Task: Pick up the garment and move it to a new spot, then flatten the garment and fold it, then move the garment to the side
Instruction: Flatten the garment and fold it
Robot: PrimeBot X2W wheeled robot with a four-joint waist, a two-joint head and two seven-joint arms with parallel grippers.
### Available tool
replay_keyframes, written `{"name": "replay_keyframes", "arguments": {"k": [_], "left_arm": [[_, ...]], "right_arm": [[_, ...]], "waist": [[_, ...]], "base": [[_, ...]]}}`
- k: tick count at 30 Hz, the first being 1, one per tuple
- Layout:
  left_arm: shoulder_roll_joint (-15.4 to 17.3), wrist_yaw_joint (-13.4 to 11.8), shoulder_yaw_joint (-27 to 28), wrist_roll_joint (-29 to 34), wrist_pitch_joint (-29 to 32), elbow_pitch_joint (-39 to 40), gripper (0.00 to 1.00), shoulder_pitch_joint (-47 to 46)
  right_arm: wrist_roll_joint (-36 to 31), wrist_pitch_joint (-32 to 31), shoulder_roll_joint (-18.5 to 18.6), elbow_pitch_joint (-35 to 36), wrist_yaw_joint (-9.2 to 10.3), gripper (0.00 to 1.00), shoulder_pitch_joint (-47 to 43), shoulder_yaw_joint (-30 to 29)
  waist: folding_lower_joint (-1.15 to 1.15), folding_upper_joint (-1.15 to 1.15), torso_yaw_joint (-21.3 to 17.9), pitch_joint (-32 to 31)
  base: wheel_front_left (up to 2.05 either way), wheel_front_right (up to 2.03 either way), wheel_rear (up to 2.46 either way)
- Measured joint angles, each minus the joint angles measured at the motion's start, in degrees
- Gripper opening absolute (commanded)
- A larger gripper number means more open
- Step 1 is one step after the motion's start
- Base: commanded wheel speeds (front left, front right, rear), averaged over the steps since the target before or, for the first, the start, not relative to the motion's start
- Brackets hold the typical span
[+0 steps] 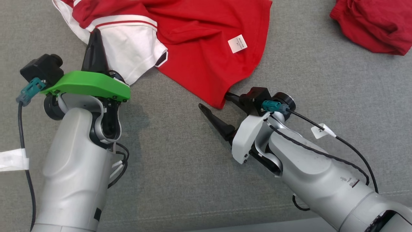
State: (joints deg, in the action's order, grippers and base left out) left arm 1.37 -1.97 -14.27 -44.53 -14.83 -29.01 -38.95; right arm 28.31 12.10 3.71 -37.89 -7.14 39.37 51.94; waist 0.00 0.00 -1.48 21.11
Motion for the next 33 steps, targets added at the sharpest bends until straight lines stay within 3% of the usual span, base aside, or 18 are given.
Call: {"name": "replay_keyframes", "arguments": {"k": [7, 12, 13, 19, 21, 22, 27, 33], "left_arm": [[0.0, 0.0, -0.5, 0.5, 0.0, 3.4, 0.0, 1.5], [0.0, 0.0, -0.6, 0.4, 0.0, 5.4, 0.0, 2.1], [0.0, 0.0, -0.7, 0.4, 0.0, 5.7, 0.0, 2.3], [0.0, -0.1, -1.2, 0.4, 0.0, 7.0, 0.0, 3.3], [0.0, -0.3, -1.3, 0.4, 0.0, 7.4, 0.0, 3.6], [0.0, -0.6, -1.3, 0.4, 0.0, 7.5, 0.0, 3.8], [0.0, -0.6, -1.4, 0.4, 0.0, 8.3, 0.0, 4.1], [0.0, -1.1, -0.5, 0.3, 0.0, 10.0, 0.0, 4.7]], "right_arm": [[1.0, 0.7, 0.0, -0.9, 0.31, 1.0, 1.3, -2.7], [3.5, 1.1, 0.0, -1.8, 1.94, 0.65, 1.6, -5.5], [3.6, 1.3, 0.0, -2.2, 2.3, 0.62, 1.7, -5.9], [6.9, 1.5, 0.0, -3.9, 2.64, 0.65, 1.8, -7.9], [8.0, 1.5, 0.0, -4.3, 2.63, 0.57, 1.8, -8.6], [8.3, 1.5, 0.0, -4.5, 2.63, 0.42, 1.8, -9.0], [9.6, 1.5, 0.0, -5.2, 2.61, 0.0, 2.0, -9.4], [10.2, 2.0, 0.0, -5.0, 2.36, 0.0, 3.8, -10.7]], "waist": [[0.0, 0.0, 0.5, 0.3], [0.0, 0.0, 0.4, 0.4], [0.0, 0.0, 0.3, 0.4], [0.0, 0.0, 0.3, 0.5], [0.0, 0.0, 0.3, 0.6], [0.0, 0.0, 0.3, 0.6], [0.0, 0.0, 0.3, 0.7], [0.0, 0.0, 0.1, 0.6]], "base": [[0.0, 0.0, 0.0], [0.0, 0.0, 0.0], [0.0, 0.0, 0.0], [0.0, 0.0, 0.0], [0.0, 0.0, 0.0], [0.0, 0.0, 0.0], [0.0, 0.0, 0.0], [0.0, 0.0, 0.0]]}}
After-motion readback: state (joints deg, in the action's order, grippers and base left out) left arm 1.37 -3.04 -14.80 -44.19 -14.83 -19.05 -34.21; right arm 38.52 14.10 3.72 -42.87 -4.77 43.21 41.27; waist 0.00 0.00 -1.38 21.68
